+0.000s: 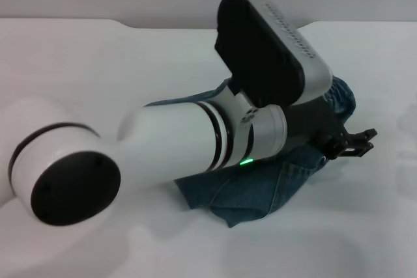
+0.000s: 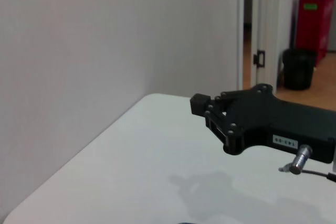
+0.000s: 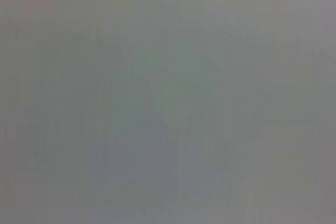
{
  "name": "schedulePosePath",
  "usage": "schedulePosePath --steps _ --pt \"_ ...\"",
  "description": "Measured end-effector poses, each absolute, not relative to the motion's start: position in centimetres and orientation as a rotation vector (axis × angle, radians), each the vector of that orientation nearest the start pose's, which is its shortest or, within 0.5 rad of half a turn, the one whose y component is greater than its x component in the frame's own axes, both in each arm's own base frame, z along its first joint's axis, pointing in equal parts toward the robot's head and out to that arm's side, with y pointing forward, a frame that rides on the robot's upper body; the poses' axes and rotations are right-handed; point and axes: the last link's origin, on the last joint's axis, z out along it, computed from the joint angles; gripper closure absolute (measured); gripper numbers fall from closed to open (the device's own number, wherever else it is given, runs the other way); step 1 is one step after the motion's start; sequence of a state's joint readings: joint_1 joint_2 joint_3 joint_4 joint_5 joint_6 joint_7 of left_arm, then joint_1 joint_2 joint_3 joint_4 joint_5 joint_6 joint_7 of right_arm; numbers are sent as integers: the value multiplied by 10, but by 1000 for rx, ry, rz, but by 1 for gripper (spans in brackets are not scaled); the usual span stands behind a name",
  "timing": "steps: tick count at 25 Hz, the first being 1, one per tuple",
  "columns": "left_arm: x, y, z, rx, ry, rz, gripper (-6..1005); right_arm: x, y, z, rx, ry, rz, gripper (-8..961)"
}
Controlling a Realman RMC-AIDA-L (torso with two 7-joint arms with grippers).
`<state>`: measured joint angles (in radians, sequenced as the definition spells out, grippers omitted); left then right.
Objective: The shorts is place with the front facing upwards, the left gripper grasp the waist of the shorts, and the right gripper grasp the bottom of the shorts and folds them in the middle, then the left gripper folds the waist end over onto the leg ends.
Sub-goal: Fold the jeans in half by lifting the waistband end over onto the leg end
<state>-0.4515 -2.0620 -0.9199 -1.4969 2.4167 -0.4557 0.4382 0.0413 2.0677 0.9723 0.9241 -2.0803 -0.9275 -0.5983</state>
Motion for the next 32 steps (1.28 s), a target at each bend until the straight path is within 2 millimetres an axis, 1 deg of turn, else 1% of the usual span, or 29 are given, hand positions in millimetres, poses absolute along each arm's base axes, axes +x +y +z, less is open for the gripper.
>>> schedulePosePath --steps 3,4,5,9,12,15,16,20,24,27,28,29,32 --pt "-54 295 -123 -2654 -218 -374 147 298 293 -6 -1353 550 488 954" --pt "-51 296 -123 -2662 -150 -355 147 298 293 -6 -1353 550 488 954" --pt "-49 296 -123 -2659 -120 -356 147 298 293 -6 -1354 550 488 954" --pt "-47 297 -123 -2651 -83 -360 147 298 293 -7 -1355 550 488 954" --pt "-42 303 -119 -2593 -3 -381 147 298 292 -8 -1359 552 487 954" --pt "-42 303 -119 -2593 -3 -381 147 297 292 -9 -1363 552 487 954" --pt "-39 304 -118 -2571 27 -401 147 296 292 -9 -1363 552 490 954" --pt "-37 302 -125 -2575 61 -404 147 294 292 -9 -1363 552 498 954" --pt "-39 301 -134 -2630 15 -355 148 294 291 -8 -1361 552 501 954" --pt "-41 307 -139 -2686 -95 -264 148 293 290 -8 -1362 550 504 954" --pt "-41 307 -139 -2686 -95 -264 148 293 290 -8 -1362 550 504 954" --pt "-40 309 -139 -2705 -120 -219 148 293 290 -9 -1365 551 503 954" --pt "-38 309 -138 -2712 -108 -201 148 293 290 -9 -1369 553 502 954"
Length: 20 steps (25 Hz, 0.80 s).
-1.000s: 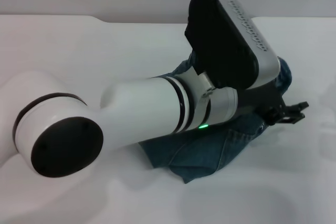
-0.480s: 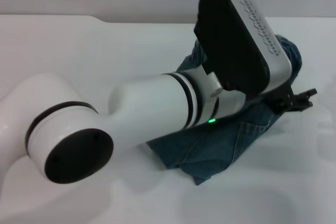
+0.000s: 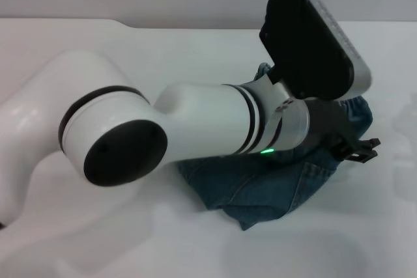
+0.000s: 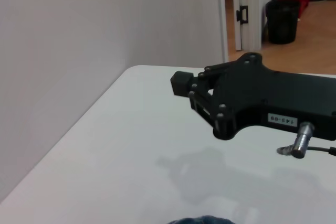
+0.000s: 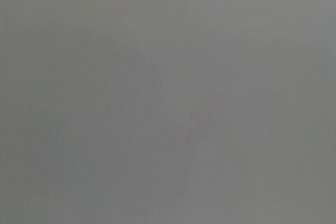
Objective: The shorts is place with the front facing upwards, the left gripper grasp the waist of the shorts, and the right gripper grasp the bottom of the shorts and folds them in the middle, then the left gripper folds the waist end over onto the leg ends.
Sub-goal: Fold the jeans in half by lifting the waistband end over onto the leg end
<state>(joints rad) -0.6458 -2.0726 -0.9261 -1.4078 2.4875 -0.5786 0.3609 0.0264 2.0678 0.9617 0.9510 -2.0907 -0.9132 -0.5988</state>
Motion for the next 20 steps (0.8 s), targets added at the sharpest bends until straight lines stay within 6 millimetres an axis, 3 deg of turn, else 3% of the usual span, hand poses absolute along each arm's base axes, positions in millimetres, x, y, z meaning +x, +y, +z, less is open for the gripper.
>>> schedulePosePath --steps 7,20 --pt "-29 313 -135 -2745 -72 -97 148 292 291 -10 -1372 552 501 954" --pt "-12 315 -134 -2704 85 -105 147 290 291 -10 -1381 538 503 955"
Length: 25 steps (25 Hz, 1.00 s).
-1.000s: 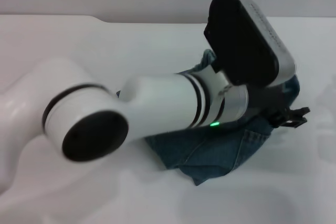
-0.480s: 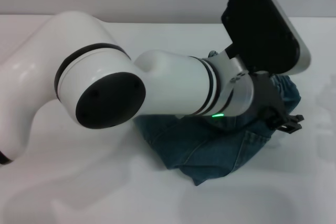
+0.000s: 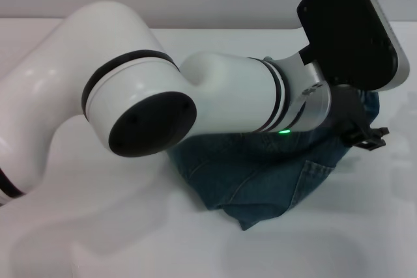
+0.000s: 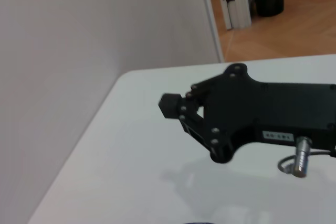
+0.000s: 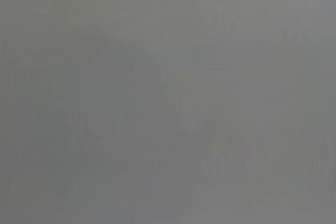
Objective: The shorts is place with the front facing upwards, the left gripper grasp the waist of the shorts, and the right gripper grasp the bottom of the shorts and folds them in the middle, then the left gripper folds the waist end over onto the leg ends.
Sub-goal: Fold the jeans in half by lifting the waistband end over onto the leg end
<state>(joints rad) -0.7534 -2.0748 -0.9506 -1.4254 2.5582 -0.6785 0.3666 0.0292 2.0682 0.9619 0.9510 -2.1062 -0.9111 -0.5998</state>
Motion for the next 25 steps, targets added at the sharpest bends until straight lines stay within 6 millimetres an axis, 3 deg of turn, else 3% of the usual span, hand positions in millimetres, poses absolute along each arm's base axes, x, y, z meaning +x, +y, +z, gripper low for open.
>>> schedulePosePath --steps 7,13,22,25 --pt "-9 321 -137 -2696 126 -23 148 290 291 -11 -1381 539 503 955" --pt "-1 321 -132 -2640 191 -90 148 291 291 -11 -1382 541 500 955" --pt "0 338 -118 -2625 -311 -192 147 292 289 -12 -1382 543 497 955" --pt "-2 340 -120 -2641 -402 -180 148 291 290 -12 -1383 543 499 955"
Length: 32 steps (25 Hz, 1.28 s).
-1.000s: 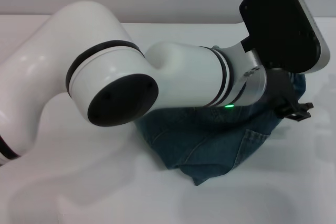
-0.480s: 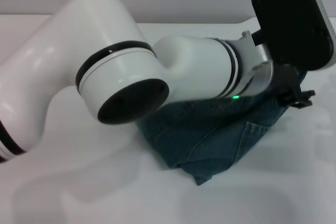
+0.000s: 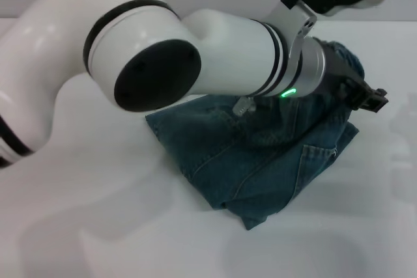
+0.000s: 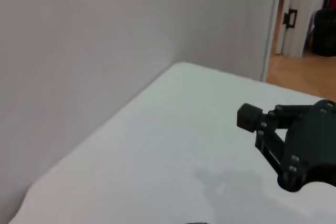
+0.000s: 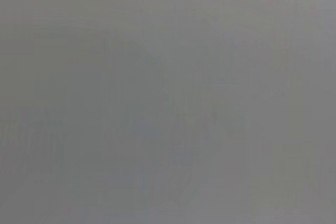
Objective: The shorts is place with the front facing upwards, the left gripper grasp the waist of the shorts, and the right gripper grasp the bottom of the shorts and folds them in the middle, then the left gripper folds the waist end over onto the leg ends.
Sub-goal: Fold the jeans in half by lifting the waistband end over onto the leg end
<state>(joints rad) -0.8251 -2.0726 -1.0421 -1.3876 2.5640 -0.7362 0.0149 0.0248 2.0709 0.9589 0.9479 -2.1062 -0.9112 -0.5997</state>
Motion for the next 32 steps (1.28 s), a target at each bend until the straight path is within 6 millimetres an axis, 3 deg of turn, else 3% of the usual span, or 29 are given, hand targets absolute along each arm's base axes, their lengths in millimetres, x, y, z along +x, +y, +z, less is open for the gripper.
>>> schedulePosePath --steps 12,13,19,23,32 --pt "-1 331 -131 -2618 -217 -270 152 292 289 -12 -1384 543 496 955" --pt "1 328 -132 -2604 -140 -277 152 292 289 -12 -1384 544 495 955" --pt "6 325 -128 -2619 -114 -155 155 294 286 -9 -1376 521 489 955" --pt "4 325 -126 -2622 -129 -108 157 299 277 3 -1311 471 485 955" --pt "-11 325 -130 -2649 -311 -212 161 322 241 42 -1056 373 454 955"
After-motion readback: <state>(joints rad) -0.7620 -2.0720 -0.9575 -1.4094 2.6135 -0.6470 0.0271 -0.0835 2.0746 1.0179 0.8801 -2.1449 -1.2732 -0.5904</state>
